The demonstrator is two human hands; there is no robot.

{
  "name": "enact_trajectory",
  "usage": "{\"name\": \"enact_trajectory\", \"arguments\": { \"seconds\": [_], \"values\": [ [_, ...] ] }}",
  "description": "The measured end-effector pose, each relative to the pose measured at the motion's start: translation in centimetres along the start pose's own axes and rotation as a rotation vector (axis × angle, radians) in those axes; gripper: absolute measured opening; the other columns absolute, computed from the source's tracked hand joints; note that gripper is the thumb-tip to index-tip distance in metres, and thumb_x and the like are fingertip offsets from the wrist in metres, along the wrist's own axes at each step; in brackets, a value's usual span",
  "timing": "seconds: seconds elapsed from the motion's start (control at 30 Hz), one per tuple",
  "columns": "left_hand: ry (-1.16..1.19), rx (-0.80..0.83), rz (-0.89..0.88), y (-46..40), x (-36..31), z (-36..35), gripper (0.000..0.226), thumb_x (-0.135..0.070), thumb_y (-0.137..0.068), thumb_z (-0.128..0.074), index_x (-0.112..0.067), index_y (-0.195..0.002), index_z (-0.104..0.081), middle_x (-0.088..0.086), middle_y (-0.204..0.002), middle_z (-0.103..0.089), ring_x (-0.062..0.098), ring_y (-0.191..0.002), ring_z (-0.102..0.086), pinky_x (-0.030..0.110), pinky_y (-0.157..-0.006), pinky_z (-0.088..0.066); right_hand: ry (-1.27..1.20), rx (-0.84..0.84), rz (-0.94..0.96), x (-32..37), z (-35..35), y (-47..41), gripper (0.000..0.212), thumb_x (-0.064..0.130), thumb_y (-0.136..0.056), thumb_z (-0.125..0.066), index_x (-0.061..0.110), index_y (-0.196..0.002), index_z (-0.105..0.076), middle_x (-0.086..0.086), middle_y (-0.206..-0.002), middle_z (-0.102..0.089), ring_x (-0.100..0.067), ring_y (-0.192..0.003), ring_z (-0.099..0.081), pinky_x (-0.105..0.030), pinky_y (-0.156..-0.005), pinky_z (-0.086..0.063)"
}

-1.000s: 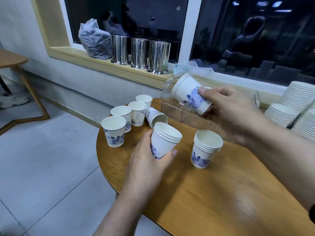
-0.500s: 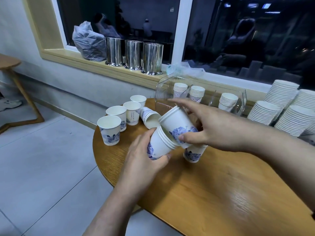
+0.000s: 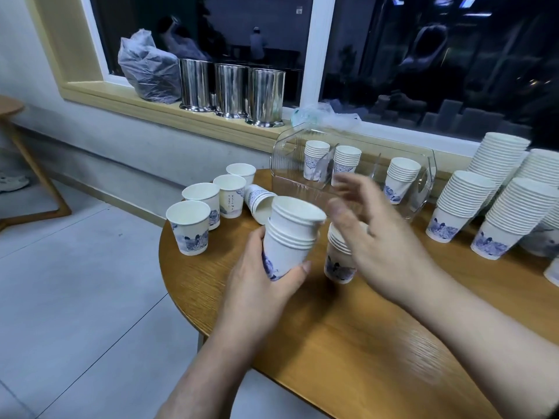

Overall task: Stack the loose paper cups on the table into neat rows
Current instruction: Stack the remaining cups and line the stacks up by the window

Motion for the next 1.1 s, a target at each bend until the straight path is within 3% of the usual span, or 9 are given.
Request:
{"name": "enact_trajectory", "arguments": {
  "seconds": [0.07,0.23,0.4,0.53,0.67,0.8,0.87,0.97,1.1],
  "values": [
    [0.005,0.003,0.013,0.0,0.4,-0.1,0.06,-0.046,-0.076,-0.081,-0.045,-0.126,-0.047,-0.025,-0.114,-0.063,-0.005,-0.105,-0.059,0.028,-0.087,-0.051,0.029,-0.125,-0.082,-2.6,1.1,0.3,0.061,0.068,-0.087,-0.046,0.031,-0.136,-0.045,0.013,-0.133,-0.049,-0.003,-0.126,-0.046,-0.035,-0.11,-0.038],
    [-0.029,0.013,0.032,-0.1,1.0,-1.0,0.06,-0.048,-0.075,-0.081,-0.046,-0.123,-0.045,-0.025,-0.113,-0.063,-0.004,-0.104,-0.059,0.019,-0.082,-0.048,0.164,0.208,-0.317,-9.0,-1.5,1.6,0.097,0.057,-0.068,-0.078,0.031,-0.149,-0.031,0.005,-0.15,-0.04,-0.012,-0.138,-0.036,-0.03,-0.114,-0.03],
    [-0.1,0.042,0.019,-0.3,1.2,-1.8,0.068,-0.043,-0.074,-0.083,-0.044,-0.131,-0.046,-0.02,-0.116,-0.064,0.002,-0.108,-0.06,0.029,-0.091,-0.05,-0.015,-0.148,-0.308,-9.0,0.0,0.8,0.073,0.029,-0.073,-0.083,0.027,-0.136,-0.045,0.012,-0.122,-0.06,-0.008,-0.113,-0.057,-0.022,-0.094,-0.04],
    [-0.142,0.071,-0.019,-0.4,0.7,-3.2,0.069,-0.041,-0.073,-0.083,-0.044,-0.132,-0.047,-0.021,-0.115,-0.061,0.001,-0.108,-0.057,0.025,-0.09,-0.048,-0.238,-0.342,-0.248,-6.5,4.5,0.9,0.067,0.031,-0.079,-0.079,0.035,-0.136,-0.044,0.029,-0.112,-0.055,0.023,-0.096,-0.052,0.0,-0.082,-0.039],
    [-0.129,0.116,-0.067,0.0,-0.9,-5.7,0.07,-0.04,-0.072,-0.084,-0.042,-0.133,-0.05,-0.021,-0.116,-0.064,-0.001,-0.107,-0.058,0.02,-0.087,-0.046,-0.235,-0.201,-0.21,-4.6,5.5,1.8,0.063,0.027,-0.079,-0.079,0.036,-0.131,-0.044,0.033,-0.111,-0.051,0.031,-0.093,-0.047,0.006,-0.077,-0.033],
    [-0.057,0.143,-0.11,0.6,-3.5,-8.8,0.065,-0.039,-0.073,-0.082,-0.049,-0.128,-0.049,-0.025,-0.114,-0.065,-0.005,-0.103,-0.06,0.007,-0.08,-0.043,-0.097,-0.022,-0.234,-5.5,5.6,3.6,0.066,0.046,-0.082,-0.072,0.03,-0.142,-0.047,0.017,-0.132,-0.052,0.009,-0.121,-0.046,0.004,-0.091,-0.027],
    [0.0,0.166,-0.143,0.9,-4.8,-10.8,0.061,-0.037,-0.075,-0.081,-0.054,-0.124,-0.049,-0.028,-0.113,-0.066,-0.007,-0.102,-0.061,0.005,-0.078,-0.042,-0.099,0.015,-0.262,-6.3,7.0,4.6,0.076,0.053,-0.082,-0.069,0.031,-0.148,-0.039,0.016,-0.142,-0.045,0.008,-0.128,-0.039,0.005,-0.096,-0.023],
    [0.059,0.221,-0.16,1.6,-6.5,-13.8,0.063,-0.034,-0.077,-0.076,-0.057,-0.128,-0.046,-0.027,-0.116,-0.065,-0.003,-0.106,-0.062,0.014,-0.084,-0.046,-0.137,0.023,-0.301,-7.2,9.9,6.4,0.084,0.051,-0.078,-0.075,0.037,-0.15,-0.033,0.022,-0.144,-0.044,0.011,-0.129,-0.039,-0.007,-0.104,-0.029],
    [0.151,0.299,-0.21,2.8,-9.8,-19.2,0.074,-0.059,-0.074,-0.062,-0.046,-0.143,-0.039,-0.021,-0.132,-0.059,0.004,-0.121,-0.057,0.038,-0.101,-0.049,-0.179,-0.088,-0.343,-8.8,15.0,8.4,0.082,0.036,-0.076,-0.082,0.042,-0.144,-0.036,0.034,-0.123,-0.048,0.029,-0.111,-0.038,0.006,-0.084,-0.032]
  ]
}}
Point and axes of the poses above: each hand's wrist, its own y-axis away from the middle knuckle, its own z-axis out of the back of the hand, x = y × z, the point moved 5 cm from there along -y, towards the middle knuckle
